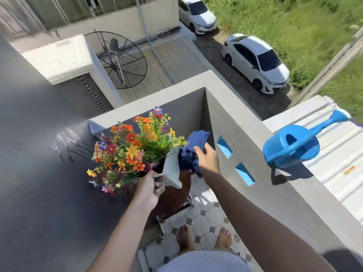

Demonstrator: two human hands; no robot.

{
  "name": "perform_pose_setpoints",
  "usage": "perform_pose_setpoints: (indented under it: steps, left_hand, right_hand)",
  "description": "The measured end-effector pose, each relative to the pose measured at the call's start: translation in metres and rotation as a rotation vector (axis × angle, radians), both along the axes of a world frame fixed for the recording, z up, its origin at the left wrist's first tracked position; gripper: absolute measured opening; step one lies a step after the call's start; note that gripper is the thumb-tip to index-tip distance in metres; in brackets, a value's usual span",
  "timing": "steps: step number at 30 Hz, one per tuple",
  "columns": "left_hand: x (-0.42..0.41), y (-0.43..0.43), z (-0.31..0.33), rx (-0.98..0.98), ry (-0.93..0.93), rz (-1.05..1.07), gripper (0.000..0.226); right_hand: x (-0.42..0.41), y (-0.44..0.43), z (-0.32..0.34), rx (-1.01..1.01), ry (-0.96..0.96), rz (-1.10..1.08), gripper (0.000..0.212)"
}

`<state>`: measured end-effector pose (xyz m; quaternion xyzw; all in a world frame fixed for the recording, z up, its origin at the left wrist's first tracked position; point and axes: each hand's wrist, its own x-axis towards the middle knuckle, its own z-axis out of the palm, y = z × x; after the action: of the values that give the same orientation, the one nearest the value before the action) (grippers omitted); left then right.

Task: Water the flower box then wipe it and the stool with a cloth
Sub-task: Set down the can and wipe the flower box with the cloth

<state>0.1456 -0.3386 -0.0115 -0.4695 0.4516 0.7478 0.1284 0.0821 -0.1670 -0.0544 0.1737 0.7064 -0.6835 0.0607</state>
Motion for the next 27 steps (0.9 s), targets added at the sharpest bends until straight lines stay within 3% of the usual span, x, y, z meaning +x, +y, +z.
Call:
perform_pose_setpoints:
  steps: [3, 7, 12, 19, 27]
  left_hand:
    - [-0.005, -0.009, 0.024, 0.036, 0.062, -0.015, 0.030]
    - [-0.011, -0.015, 0.047, 0.020, 0.144, -0.042, 0.033]
    - [-0.017, -0.017, 0.067, -0.011, 0.215, -0.081, 0.028]
    - [-0.025, 0.002, 0.088, -0.014, 0.218, -0.126, 0.030]
    - [-0.036, 0.019, 0.100, 0.006, 0.243, -0.065, 0.041]
  right_hand:
    - [-0.028, -0.011, 0.021, 0.118, 0.116, 0.042, 0.023]
    - [-0.052, -0.023, 0.053, 0.196, 0.229, -0.003, 0.049]
    - [-0.066, -0.015, 0.073, 0.225, 0.322, -0.124, 0.046]
    - [-0.057, -0.031, 0.084, 0.299, 0.551, 0.116, 0.025]
    - [-0.058, -0.018, 0.123, 0.220, 0.445, 0.214, 0.012]
